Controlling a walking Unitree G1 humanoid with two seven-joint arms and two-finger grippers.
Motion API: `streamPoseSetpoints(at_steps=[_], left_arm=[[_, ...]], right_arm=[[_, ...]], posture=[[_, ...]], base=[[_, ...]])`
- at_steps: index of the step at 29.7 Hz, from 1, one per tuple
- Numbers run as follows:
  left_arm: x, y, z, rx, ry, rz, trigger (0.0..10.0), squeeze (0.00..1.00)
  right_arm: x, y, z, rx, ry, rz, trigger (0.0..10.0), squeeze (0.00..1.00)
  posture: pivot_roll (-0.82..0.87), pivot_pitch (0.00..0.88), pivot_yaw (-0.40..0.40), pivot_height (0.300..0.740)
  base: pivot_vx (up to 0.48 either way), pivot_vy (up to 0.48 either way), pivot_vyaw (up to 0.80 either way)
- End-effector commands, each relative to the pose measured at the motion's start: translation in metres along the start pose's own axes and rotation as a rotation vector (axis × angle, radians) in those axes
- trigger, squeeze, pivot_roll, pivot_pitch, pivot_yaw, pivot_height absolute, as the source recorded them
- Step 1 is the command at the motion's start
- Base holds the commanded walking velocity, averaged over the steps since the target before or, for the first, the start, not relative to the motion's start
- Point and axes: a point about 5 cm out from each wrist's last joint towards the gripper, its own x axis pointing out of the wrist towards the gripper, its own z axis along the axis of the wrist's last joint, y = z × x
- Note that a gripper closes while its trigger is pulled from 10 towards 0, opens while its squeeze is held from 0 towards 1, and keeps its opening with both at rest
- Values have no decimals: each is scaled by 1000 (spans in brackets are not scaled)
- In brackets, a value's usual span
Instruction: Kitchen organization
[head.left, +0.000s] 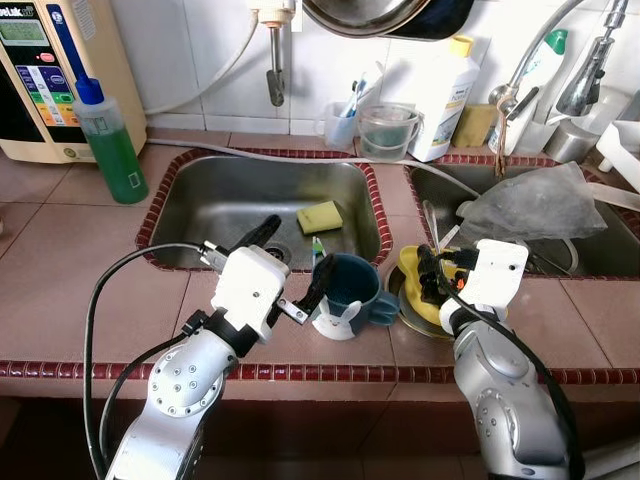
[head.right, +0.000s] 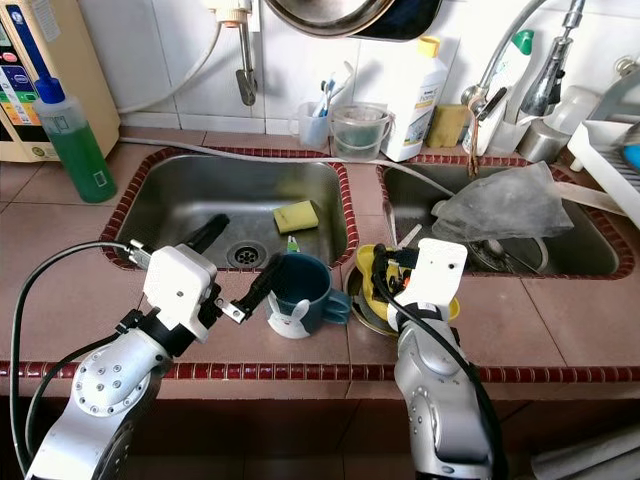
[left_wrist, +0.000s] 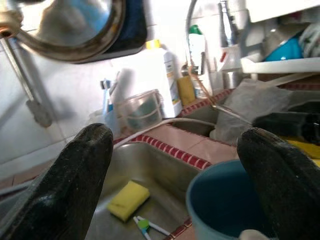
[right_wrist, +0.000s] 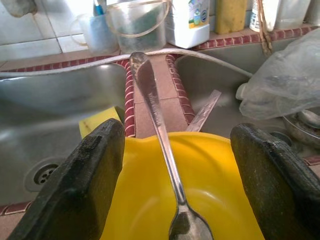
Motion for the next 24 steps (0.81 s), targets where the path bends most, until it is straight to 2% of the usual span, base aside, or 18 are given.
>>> streamPoseSetpoints(at_steps=[1, 15, 24], left_arm=[[1, -4, 5, 2, -16, -25, 10000, 0], [6, -2, 14, -8, -43, -13, 10000, 0], [8, -2, 18, -13, -57, -5, 10000, 0]], right_arm=[[1, 5, 9, 52, -24, 2, 10000, 0], [7, 2, 21, 51, 27, -8, 10000, 0], [9, 5, 30, 58, 31, 39, 10000, 0]], posture=[[-10, 80, -32, 740], [-15, 84, -34, 740], [-17, 97, -38, 740]], base=[[0, 0, 0], [0, 0, 0], [0, 0, 0]])
